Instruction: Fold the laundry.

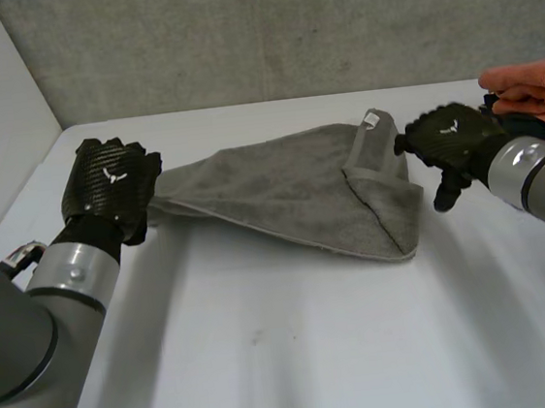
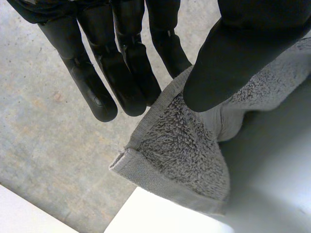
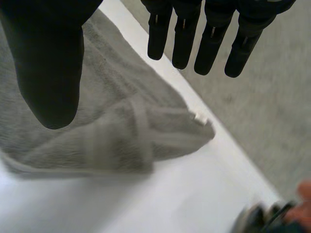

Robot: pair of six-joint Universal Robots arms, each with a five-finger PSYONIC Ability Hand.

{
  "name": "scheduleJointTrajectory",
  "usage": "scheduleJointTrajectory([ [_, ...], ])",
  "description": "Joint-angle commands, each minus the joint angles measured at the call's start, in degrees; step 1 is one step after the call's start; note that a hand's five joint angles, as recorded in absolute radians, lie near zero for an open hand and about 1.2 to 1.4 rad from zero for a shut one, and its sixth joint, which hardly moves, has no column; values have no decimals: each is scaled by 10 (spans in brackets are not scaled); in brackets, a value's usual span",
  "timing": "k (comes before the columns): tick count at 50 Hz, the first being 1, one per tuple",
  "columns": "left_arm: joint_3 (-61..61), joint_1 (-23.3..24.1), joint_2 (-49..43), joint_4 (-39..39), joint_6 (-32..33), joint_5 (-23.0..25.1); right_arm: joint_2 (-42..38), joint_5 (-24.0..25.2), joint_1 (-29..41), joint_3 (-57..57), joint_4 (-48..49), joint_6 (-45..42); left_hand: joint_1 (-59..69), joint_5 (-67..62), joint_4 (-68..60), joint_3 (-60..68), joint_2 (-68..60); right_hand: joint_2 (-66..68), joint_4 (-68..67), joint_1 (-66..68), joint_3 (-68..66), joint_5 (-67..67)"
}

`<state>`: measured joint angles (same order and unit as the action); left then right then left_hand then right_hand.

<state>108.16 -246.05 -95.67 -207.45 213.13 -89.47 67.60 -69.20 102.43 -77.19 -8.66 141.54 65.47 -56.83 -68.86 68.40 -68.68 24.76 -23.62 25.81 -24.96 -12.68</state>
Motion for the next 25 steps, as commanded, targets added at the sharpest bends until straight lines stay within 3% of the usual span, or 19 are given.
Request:
scheduleJointTrajectory([
  [1, 34, -1, 24, -1, -1, 0, -66, 70, 7, 50, 36, -190, 145, -132, -111, 116, -113, 8, -19, -3, -6, -29],
  [5, 35, -2, 23, -4, -1, 0, -133, 88, 7, 84, 44, -261, 145, -132, -111, 116, -113, 15, -26, 4, -13, -35],
  [11, 21, -28, 23, -5, -1, -1, -174, 85, 8, 100, 42, -284, 145, -132, -111, 116, -113, 20, -31, 9, -18, -41],
  [15, -6, -26, 23, -1, -2, -3, -179, 82, -1, 87, 41, -259, 145, -132, -111, 116, -113, 20, -31, 9, -18, -41],
  [25, -82, -3, 22, 8, -4, -4, -163, 90, -37, 29, 48, -61, 145, -132, -111, 116, -113, 25, -36, 14, -23, -46],
])
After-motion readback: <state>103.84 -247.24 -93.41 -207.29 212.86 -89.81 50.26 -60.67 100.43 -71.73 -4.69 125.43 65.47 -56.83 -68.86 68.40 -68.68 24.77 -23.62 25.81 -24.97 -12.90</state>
